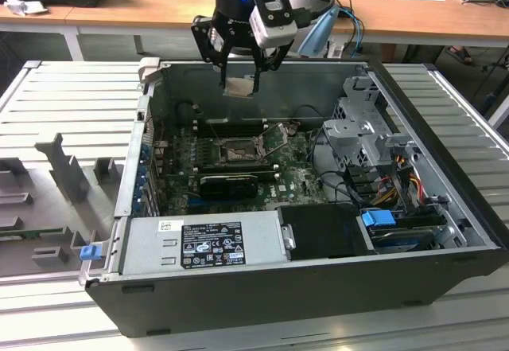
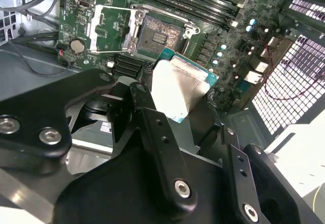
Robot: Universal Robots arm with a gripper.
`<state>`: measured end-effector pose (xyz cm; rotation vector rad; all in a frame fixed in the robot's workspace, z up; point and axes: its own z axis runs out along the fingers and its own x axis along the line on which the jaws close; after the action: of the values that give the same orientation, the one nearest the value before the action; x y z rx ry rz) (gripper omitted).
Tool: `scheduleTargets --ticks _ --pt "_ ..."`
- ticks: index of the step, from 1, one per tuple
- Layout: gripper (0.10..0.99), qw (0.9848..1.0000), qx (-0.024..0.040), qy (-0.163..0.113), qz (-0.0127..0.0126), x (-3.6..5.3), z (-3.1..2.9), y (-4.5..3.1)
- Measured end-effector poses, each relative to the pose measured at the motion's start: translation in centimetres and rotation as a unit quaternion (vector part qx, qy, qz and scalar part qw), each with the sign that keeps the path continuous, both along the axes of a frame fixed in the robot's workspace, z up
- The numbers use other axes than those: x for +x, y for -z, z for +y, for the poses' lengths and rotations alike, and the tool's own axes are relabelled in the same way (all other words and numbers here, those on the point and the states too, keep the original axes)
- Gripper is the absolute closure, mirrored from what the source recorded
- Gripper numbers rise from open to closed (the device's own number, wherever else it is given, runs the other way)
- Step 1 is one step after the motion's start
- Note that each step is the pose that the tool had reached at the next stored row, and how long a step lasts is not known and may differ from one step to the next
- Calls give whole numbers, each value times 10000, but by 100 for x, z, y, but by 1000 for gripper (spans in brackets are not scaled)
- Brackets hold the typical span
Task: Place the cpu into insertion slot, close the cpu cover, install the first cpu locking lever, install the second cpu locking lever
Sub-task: 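Place the cpu into insertion slot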
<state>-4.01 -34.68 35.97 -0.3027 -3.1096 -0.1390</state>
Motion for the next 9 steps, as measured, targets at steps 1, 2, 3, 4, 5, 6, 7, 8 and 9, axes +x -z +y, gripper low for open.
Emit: scheduleTargets --ticks 1,2,3,4,5,6,7,8,9 --pt "557 10000 0 12 0 0 0 0" --pt "557 10000 0 27 0 0 0 0" --pt "557 10000 0 61 0 0 0 0" --pt "557 10000 0 79 0 0 0 0" --pt "557 10000 0 95 0 0 0 0" --pt "557 9999 0 122 0 0 0 0" --pt "557 9999 0 139 0 0 0 0" --pt "557 9999 0 151 0 0 0 0" --pt "557 9998 0 183 0 0 0 0"
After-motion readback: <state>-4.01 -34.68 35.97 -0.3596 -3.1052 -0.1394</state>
